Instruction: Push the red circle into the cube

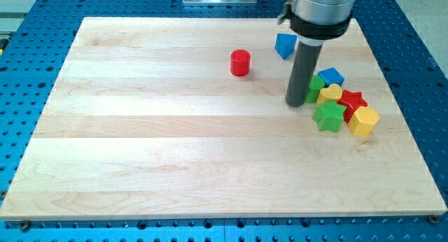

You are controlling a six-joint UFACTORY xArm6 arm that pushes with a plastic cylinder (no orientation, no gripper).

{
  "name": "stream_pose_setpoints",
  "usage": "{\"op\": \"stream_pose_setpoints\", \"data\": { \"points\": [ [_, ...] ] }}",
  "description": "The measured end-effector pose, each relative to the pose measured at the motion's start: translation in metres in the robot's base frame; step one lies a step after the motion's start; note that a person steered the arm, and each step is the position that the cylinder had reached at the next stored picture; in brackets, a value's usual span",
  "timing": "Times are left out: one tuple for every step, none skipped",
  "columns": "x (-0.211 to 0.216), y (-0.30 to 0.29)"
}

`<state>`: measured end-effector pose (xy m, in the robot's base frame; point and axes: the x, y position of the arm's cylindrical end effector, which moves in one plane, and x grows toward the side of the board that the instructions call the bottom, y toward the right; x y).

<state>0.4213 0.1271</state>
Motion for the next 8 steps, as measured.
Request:
{"op": "stream_pose_setpoints", "data": {
  "points": [
    [-0.029,-0.054],
    [-0.031,-0.128],
    [-0.084,-0.116],
    [-0.090,-0.108],
    [-0.098,-0.107],
    [-0.090,-0.031],
    [-0.090,-0.025],
    [-0.093,0.024]
  ]
}}
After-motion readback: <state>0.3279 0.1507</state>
